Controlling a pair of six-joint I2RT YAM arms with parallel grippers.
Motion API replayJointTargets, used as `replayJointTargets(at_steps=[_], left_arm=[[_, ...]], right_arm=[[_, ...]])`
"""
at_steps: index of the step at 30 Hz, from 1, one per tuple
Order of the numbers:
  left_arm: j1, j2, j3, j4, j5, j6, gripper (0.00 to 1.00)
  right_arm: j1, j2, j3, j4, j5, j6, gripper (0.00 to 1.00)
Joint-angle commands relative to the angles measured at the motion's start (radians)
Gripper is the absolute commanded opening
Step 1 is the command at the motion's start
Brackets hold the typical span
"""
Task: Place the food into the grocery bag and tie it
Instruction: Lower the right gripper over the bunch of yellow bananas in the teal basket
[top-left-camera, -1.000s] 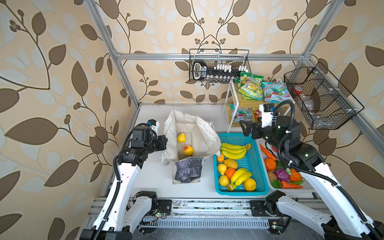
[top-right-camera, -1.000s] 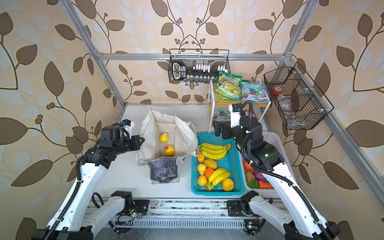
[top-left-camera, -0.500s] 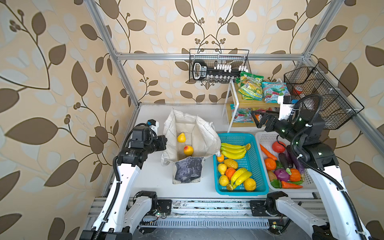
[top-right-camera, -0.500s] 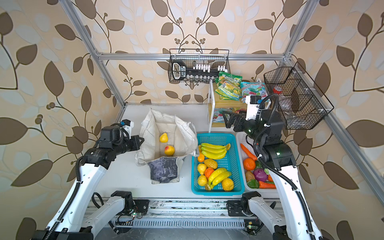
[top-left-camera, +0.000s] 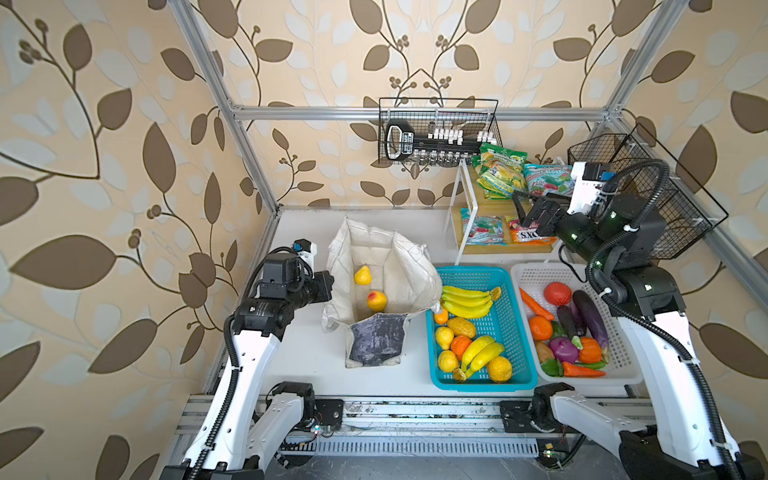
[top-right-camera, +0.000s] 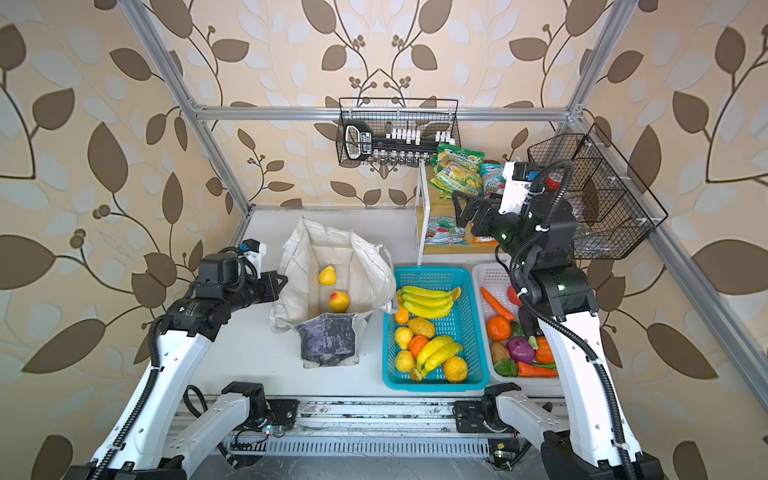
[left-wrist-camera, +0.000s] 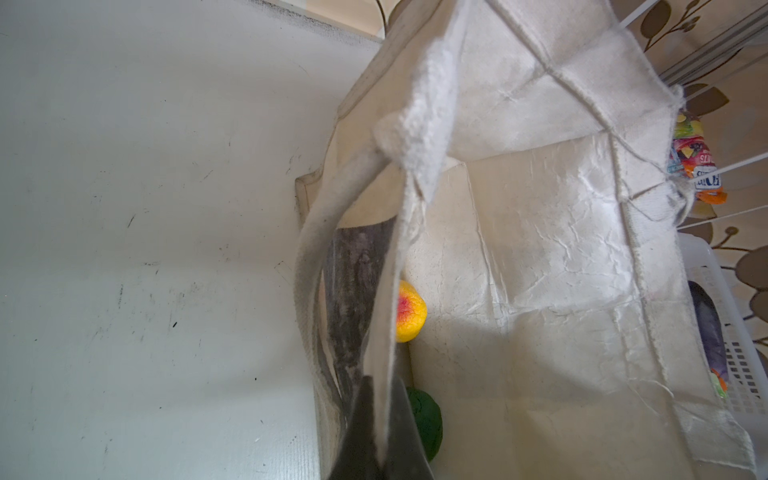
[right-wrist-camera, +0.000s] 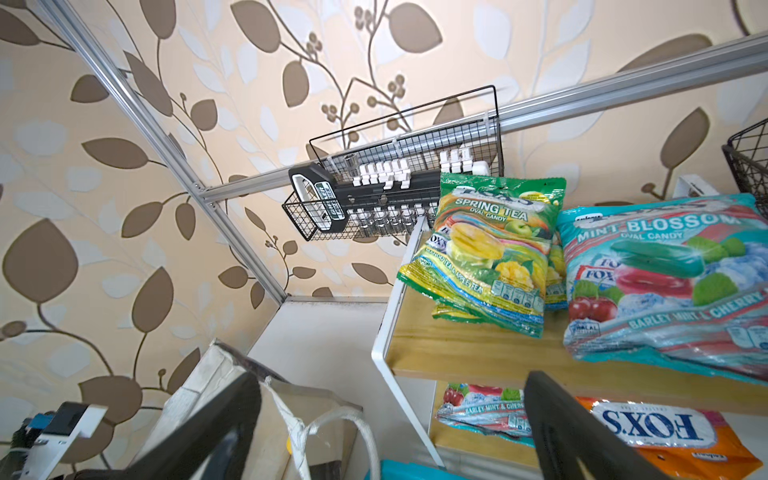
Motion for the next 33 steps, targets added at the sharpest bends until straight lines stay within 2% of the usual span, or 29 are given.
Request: replayJointTargets(at_steps=[1,5,7,13,17,22,26,33], left_arm=[[-0.008,-0.016,0.009,0.008,0.020,0.020,0.00],[-0.009,-0.020,0.008,0.010,0.022,0.021,0.00],[-0.008,-0.020,0.008,0.009,0.015,0.021,0.00],[-0.008,-0.013,0.008,0.010,0.024,0.019,0.00],[-0.008,-0.009,0.010,0.009,0.031,0.018,0.00],[-0.009,-0.012,0.008,0.009,0.021,0.019,0.00],[-0.008,-0.009,0.008,0.006,0.015,0.020,0.00],[-0.008,-0.001,0.010,0.005,0.018,0.019,0.00]], right_arm=[[-0.005,0.056,0.062,-0.016,0.020,-0.031,1.00],[-0.011,0.099,0.076,-0.028,0.046,-0.027,1.00],[-0.011,0.097,0.050,-0.047,0.021,-0.028,1.00],[-0.003,-0.068,-0.212,-0.013,0.005,-0.011,1.00],[0.000,-0.120,-0.266,-0.077,-0.003,-0.026,0.99],[0.000,-0.143,-0.387,-0.117,0.057,-0.036,0.97],[0.000,-0.175,-0.507,-0.061,0.070,-0.028,0.91],[0.004,-0.132,-0.688,0.030,0.045,-0.010,0.89]])
